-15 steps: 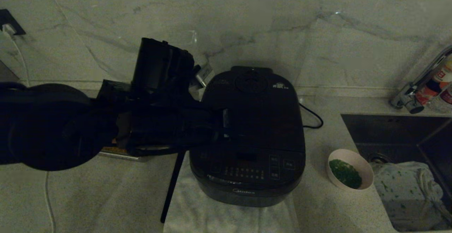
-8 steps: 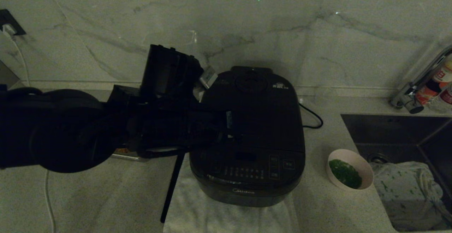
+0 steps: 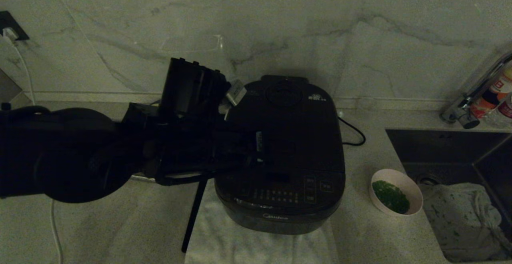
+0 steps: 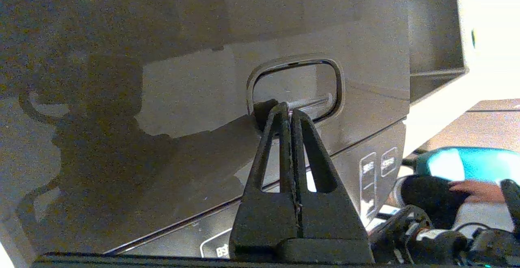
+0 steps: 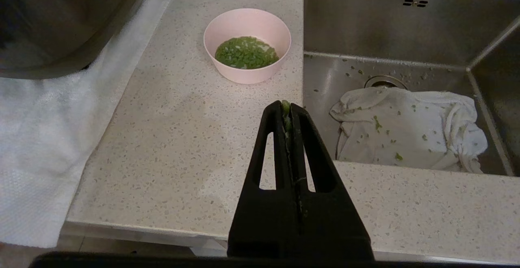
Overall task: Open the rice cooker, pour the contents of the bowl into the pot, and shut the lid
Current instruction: Open the rice cooker
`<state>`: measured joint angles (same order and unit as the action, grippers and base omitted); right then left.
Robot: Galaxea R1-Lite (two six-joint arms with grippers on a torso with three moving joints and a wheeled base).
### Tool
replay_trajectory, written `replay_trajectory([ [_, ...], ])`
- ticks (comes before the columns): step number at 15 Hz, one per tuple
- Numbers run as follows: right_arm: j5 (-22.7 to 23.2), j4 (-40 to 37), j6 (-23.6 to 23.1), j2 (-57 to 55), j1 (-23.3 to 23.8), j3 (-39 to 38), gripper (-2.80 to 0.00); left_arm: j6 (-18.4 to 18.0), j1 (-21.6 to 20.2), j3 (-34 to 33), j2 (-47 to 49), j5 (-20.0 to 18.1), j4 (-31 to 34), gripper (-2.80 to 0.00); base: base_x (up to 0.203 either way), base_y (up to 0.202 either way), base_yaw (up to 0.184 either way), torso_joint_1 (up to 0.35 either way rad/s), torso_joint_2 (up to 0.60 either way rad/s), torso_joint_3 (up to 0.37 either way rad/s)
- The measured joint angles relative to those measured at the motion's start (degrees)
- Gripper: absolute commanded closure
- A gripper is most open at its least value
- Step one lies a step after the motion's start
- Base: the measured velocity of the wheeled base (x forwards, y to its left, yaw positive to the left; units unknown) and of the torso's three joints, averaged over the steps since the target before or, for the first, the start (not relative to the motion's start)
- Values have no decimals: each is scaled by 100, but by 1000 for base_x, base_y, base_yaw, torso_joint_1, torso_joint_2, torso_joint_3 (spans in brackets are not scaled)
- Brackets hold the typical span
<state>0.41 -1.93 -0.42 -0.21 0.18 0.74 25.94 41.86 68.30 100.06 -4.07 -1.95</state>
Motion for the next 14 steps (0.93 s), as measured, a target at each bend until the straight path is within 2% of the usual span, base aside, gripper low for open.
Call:
replay_trajectory([
  [4,0,0,-2,0,0,0,0,40,0,-15,-82,11,68,0,0,0,0,0,0,0],
  [11,2,2,1,0,0,0,0,64,-5,489,-880,55,83,0,0,0,0,0,0,0],
  [14,0,0,1,0,0,0,0,27,-5,647,-1294,335,90,0,0,0,0,0,0,0],
])
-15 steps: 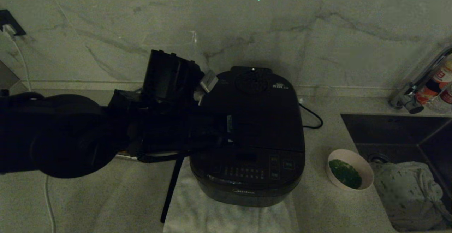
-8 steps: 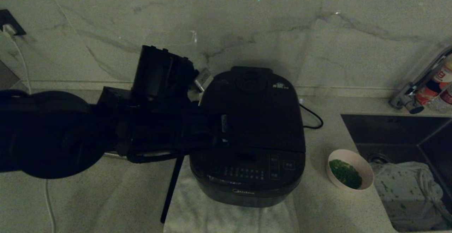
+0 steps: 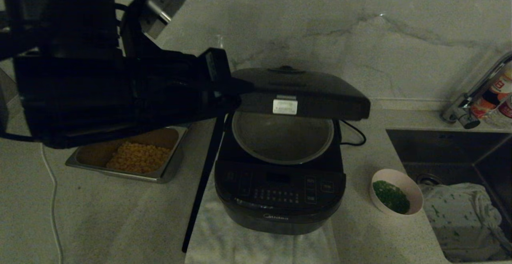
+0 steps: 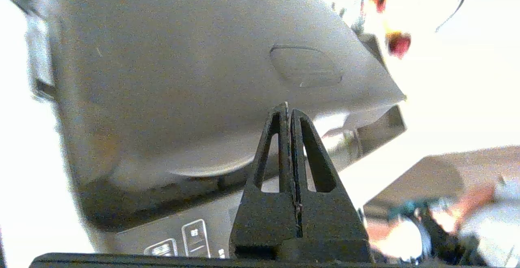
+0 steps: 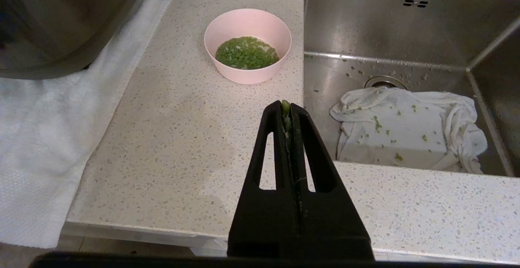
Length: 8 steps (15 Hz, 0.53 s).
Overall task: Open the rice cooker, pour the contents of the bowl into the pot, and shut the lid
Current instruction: Open the rice cooker
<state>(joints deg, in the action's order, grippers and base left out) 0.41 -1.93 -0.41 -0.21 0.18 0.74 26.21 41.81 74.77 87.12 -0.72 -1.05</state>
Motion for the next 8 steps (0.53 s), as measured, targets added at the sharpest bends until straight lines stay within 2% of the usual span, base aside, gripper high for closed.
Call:
replay_trajectory([
  [5,-1,0,0,0,0,0,0,-331,-6,438,-707,102,48,0,0,0,0,0,0,0],
  [8,0,0,0,0,0,0,0,-361,-6,547,-1094,69,668,0,0,0,0,0,0,0],
])
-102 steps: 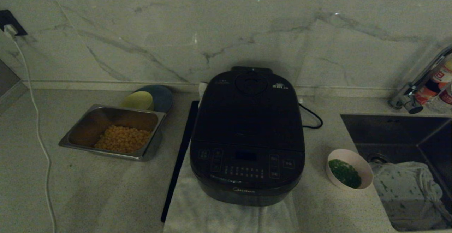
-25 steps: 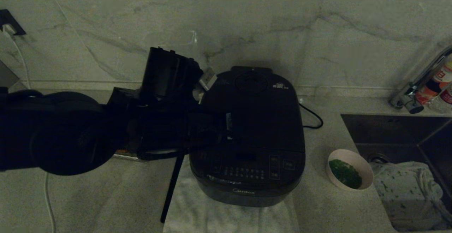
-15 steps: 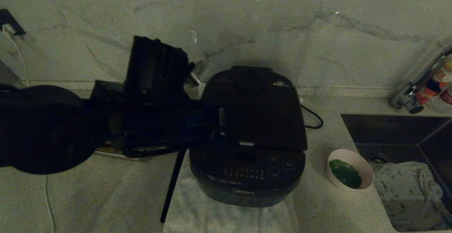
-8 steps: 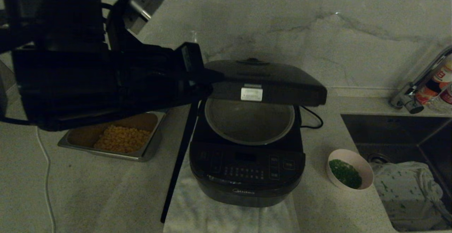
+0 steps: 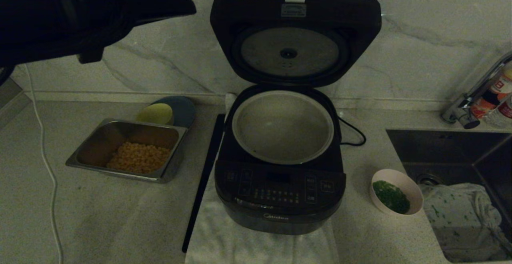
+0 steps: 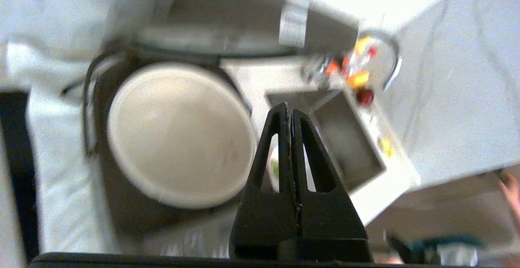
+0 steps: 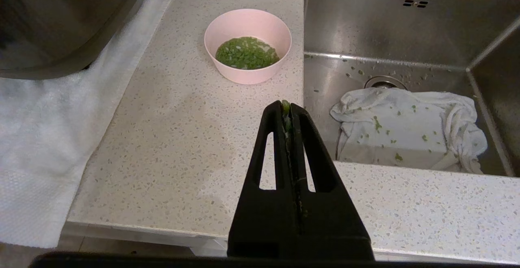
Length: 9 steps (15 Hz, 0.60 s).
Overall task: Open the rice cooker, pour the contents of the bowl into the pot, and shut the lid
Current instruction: Open the rice cooker
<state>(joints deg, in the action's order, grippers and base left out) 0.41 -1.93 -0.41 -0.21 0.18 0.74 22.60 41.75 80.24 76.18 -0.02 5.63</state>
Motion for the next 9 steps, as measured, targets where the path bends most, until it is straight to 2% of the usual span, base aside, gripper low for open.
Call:
replay_trajectory([
  [3,0,0,-1,0,0,0,0,-20,6,-334,-49,-57,712,0,0,0,0,0,0,0],
  [7,-1,0,-2,0,0,0,0,-4,13,-714,423,-642,615,0,0,0,0,0,0,0],
  [9,0,0,0,0,0,0,0,16,17,-666,773,-671,186,0,0,0,0,0,0,0],
])
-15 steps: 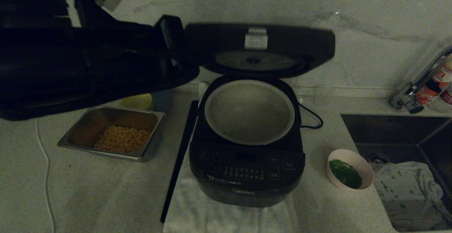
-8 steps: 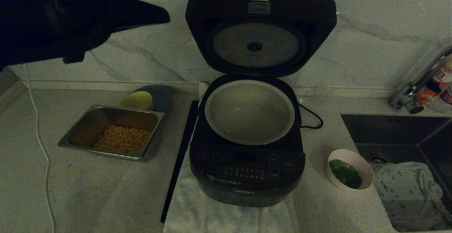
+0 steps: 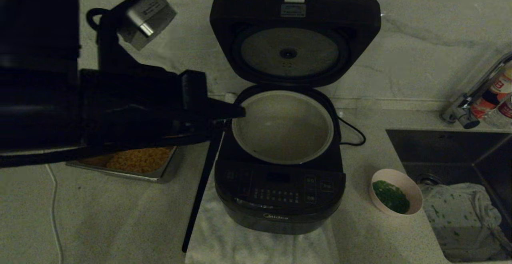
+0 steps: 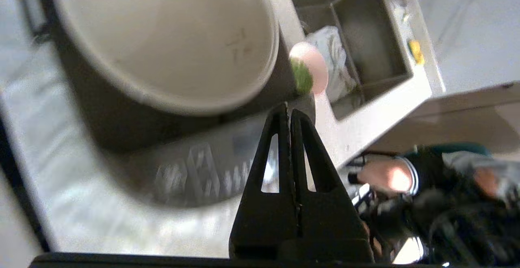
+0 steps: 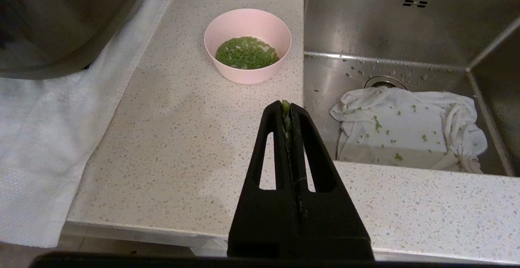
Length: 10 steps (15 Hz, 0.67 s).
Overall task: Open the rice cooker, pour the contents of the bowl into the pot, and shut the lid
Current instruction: Open the rice cooker
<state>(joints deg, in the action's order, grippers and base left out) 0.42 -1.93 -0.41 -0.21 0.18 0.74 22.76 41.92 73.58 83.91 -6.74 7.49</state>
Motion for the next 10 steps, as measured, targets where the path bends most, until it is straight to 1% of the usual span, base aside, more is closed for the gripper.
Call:
replay_trajectory([
  [2,2,0,0,0,0,0,0,-2,-2,79,375,137,-657,0,0,0,0,0,0,0],
  [3,2,2,0,0,0,0,0,-12,-6,167,528,230,-815,0,0,0,0,0,0,0],
  [6,0,0,0,0,0,0,0,-51,-14,792,1040,683,-1050,0,0,0,0,0,0,0],
  [7,0,0,1,0,0,0,0,-104,-25,1011,1202,767,-1079,0,0,0,0,0,0,0],
  [10,1,2,0,0,0,0,0,-278,-95,1491,1640,824,-1253,0,0,0,0,0,0,0],
])
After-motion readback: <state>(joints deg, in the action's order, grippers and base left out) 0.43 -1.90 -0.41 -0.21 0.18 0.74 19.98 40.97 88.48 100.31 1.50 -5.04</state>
